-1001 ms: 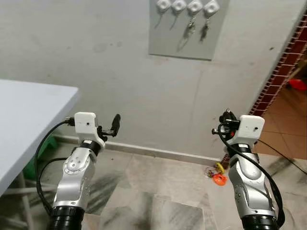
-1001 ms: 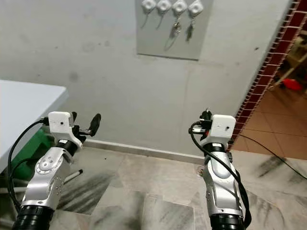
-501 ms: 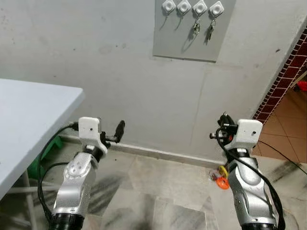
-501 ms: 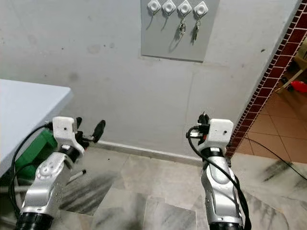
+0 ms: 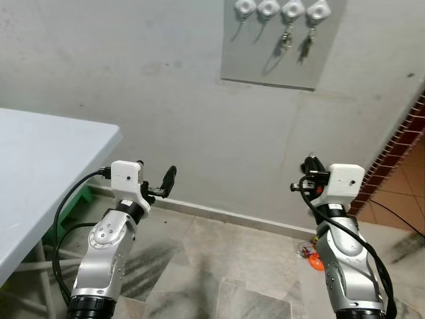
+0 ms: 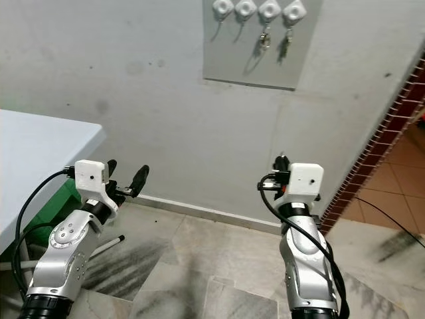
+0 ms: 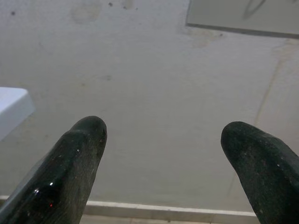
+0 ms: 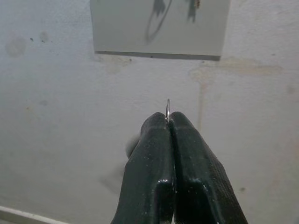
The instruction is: Hang keys on a hook
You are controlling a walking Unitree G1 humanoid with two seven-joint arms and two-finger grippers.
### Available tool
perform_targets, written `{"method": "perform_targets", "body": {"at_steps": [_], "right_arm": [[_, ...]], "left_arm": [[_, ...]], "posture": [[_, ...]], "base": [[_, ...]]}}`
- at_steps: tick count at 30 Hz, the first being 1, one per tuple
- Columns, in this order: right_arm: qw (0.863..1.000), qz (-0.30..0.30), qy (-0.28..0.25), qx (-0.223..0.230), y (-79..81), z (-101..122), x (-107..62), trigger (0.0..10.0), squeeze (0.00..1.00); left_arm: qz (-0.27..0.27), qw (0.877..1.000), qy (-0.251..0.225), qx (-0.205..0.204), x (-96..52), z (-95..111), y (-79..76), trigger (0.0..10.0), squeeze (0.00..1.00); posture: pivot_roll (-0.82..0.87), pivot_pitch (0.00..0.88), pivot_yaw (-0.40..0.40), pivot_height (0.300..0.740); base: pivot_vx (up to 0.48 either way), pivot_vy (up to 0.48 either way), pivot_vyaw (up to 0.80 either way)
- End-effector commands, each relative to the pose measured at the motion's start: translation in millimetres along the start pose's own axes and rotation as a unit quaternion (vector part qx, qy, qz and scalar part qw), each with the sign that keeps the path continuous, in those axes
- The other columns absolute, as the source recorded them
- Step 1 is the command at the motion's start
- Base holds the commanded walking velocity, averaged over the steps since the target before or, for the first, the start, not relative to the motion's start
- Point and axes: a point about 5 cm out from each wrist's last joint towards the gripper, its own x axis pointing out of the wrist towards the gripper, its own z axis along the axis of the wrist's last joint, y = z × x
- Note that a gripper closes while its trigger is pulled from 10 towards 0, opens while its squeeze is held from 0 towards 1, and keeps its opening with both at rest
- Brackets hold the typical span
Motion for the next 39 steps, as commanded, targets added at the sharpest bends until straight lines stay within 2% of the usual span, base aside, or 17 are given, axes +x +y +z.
{"method": "perform_targets", "body": {"at_steps": [1, 25, 39], "right_arm": [[1.000, 0.000, -0.008, -0.002, -0.8, 5.0, 0.7, 10.0, 0.00], [1.000, 0.002, -0.011, 0.000, -0.1, 6.5, 2.3, 10.0, 0.00], [1.000, 0.011, -0.009, -0.003, 1.1, 6.2, 1.5, 10.0, 0.00]], "left_arm": [[-0.002, 1.000, -0.003, 0.005, 0.4, 3.8, -0.6, 10.0, 0.00], [-0.004, 1.000, -0.003, 0.006, 0.9, 3.3, -2.8, 10.0, 0.00], [-0.004, 1.000, -0.001, -0.013, 1.5, 1.4, -4.4, 10.0, 0.00]], "posture": [[-0.01, 0.000, -0.001, 0.740], [-0.01, 0.000, -0.002, 0.740], [-0.02, 0.000, -0.005, 0.740]], "base": [[0.322, 0.000, 0.00], [0.331, 0.000, 0.00], [0.341, 0.000, 0.00]]}}
